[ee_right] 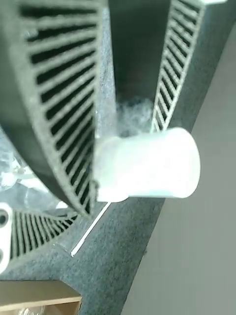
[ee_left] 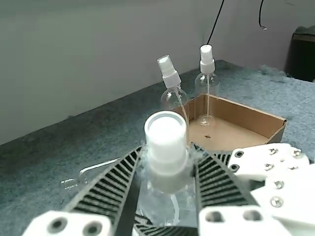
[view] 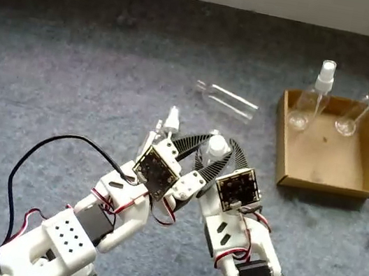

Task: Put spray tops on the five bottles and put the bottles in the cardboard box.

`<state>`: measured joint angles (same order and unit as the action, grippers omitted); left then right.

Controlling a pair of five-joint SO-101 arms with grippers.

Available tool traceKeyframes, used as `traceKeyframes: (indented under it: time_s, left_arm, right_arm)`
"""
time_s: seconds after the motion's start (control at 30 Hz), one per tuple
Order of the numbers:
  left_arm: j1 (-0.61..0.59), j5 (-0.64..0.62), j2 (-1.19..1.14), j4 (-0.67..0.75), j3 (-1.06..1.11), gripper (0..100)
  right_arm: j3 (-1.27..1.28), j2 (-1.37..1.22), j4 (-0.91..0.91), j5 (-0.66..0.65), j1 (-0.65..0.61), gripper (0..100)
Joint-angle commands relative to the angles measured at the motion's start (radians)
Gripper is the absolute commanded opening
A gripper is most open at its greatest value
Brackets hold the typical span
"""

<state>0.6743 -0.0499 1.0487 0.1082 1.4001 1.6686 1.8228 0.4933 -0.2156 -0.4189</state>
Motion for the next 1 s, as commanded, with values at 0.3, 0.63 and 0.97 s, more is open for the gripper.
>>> traceKeyframes:
  time_s: [0.3, 0.63, 0.97]
  left_arm:
    - [-0.044, 0.006, 0.010, 0.014, 0.033, 21]
    - [-0.111, 0.008, 0.088, 0.005, 0.042, 23]
    - [-0.117, 0.008, 0.628, -0.654, -0.033, 22]
  right_arm:
    - [0.050, 0.015, -0.004, -0.003, -0.005, 12.7]
    - [0.048, 0.015, -0.004, -0.003, 0.030, 12.7]
    - [0.047, 0.015, -0.004, -0.003, 0.077, 12.7]
